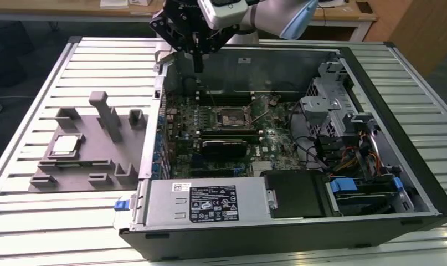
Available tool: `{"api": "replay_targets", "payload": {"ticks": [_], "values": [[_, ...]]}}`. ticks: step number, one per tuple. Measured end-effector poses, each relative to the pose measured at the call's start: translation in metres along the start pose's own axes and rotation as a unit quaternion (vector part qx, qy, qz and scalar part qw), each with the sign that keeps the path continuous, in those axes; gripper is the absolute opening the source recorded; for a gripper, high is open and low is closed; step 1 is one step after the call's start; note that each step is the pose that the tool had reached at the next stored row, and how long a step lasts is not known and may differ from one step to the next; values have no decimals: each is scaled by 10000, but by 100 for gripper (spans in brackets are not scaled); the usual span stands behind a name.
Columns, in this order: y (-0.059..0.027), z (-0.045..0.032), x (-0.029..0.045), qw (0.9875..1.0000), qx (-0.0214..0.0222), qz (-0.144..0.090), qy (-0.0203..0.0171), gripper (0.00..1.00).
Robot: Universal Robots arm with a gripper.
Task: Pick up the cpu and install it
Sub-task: 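Reach for the cpu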
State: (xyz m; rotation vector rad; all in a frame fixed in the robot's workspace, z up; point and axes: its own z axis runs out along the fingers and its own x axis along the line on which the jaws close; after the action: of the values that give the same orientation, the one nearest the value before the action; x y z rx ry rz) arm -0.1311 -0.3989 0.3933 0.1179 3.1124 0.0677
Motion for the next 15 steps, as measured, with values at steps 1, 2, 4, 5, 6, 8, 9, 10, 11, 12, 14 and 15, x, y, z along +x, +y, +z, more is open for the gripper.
{"api": "replay_targets", "payload": {"ticks": [1, 2, 4, 5, 6, 8, 9, 10, 11, 12, 14, 15], "values": [[-1, 0, 8, 10000, 0, 0, 0, 11], [-1, -1, 16, 10000, 0, 0, 0, 11], [-2, -1, 33, 10000, 0, 0, -1, 11], [-3, -1, 42, 10000, 0, 0, -1, 11], [-4, -2, 51, 10000, 1, 0, -1, 11], [-5, -2, 70, 10000, 0, 0, -2, 11], [-6, -3, 79, 10000, 0, 0, -2, 11], [-7, -3, 90, 10000, 0, 0, -3, 11], [-7, -3, 100, 10000, 0, 0, -3, 11], [-8, -4, 109, 10000, 0, 0, -4, 11], [-10, -4, 129, 10000, 0, 0, -5, 11], [-10, -4, 139, 10000, 0, -1, -6, 11]]}}
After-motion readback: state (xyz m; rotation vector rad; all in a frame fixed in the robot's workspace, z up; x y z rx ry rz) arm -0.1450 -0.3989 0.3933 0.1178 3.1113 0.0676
